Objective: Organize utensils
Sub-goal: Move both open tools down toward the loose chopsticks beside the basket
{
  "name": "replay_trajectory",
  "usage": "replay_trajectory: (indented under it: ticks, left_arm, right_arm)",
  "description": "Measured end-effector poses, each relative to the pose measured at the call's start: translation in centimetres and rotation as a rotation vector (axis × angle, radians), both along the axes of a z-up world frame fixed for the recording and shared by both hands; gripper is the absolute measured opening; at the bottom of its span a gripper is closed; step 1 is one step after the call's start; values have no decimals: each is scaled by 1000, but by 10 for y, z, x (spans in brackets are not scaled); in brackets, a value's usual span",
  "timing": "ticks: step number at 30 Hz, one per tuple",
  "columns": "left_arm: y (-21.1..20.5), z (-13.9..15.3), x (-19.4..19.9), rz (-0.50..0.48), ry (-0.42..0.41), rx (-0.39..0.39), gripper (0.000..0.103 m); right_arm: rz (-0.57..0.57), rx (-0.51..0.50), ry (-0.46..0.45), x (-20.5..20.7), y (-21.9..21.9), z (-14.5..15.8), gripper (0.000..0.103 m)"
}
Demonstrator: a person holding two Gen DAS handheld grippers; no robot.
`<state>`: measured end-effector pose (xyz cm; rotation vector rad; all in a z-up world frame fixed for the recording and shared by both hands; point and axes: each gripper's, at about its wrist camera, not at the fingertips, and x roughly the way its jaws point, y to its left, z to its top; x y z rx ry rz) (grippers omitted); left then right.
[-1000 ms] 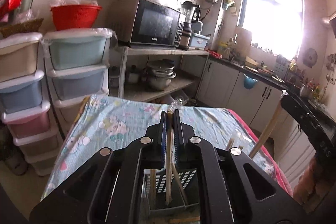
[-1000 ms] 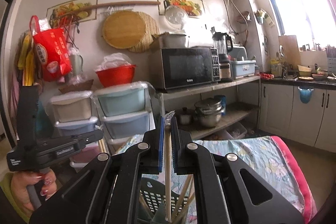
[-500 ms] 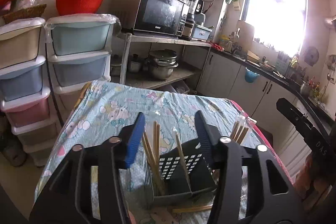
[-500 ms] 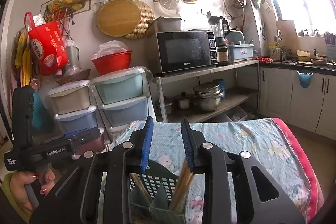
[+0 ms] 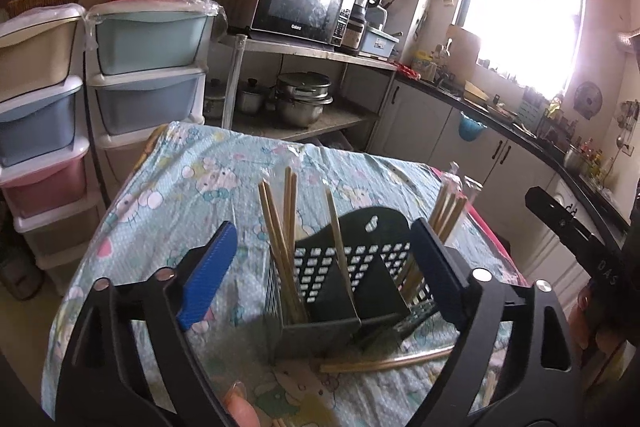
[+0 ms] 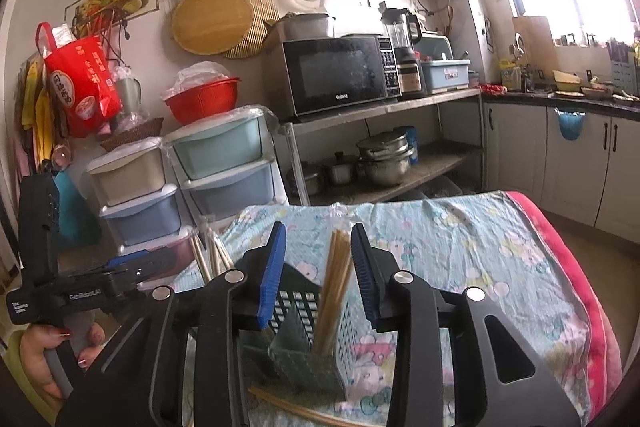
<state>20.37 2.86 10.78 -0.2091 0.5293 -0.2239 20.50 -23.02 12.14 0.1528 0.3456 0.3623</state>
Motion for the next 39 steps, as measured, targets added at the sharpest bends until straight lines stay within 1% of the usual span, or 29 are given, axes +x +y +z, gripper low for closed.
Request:
replay_trajectory:
  ticks: [2, 3, 5, 6, 8, 14, 20, 29, 39]
  left_arm:
    - [-2, -3, -4, -8, 2, -1, 86]
    - [-3, -4, -6, -11, 4, -1, 89]
    - [-5, -6, -10, -14, 4, 0, 92]
    - [-5, -7, -11, -15, 6, 0, 92]
    - [-6, -9, -14, -18, 12, -2, 92]
    - [-7, -17, -21, -19, 27, -5, 92]
    - [-8, -25, -28, -20, 40, -8, 92]
    - [-6, -35, -37, -14, 54, -6, 92]
    - [-6, -48, -46, -8, 77, 19, 92]
  right_arm:
    - [-3, 1, 12, -3, -1, -3, 38]
    - [-5, 2, 17, -5, -3, -5, 39]
    - [-8, 8, 27, -7, -5, -9, 40]
    - [-11, 11, 33, -8, -6, -10, 41]
    - [-14, 19, 49, -11, -8, -14, 45]
    - [-22, 26, 85, -19, -14, -25, 49]
    - [-26, 21, 116, -28, -18, -34, 52]
    - [-20, 0, 145, -38, -18, -44, 53]
    - [-10, -12, 185, -53, -21, -58, 55]
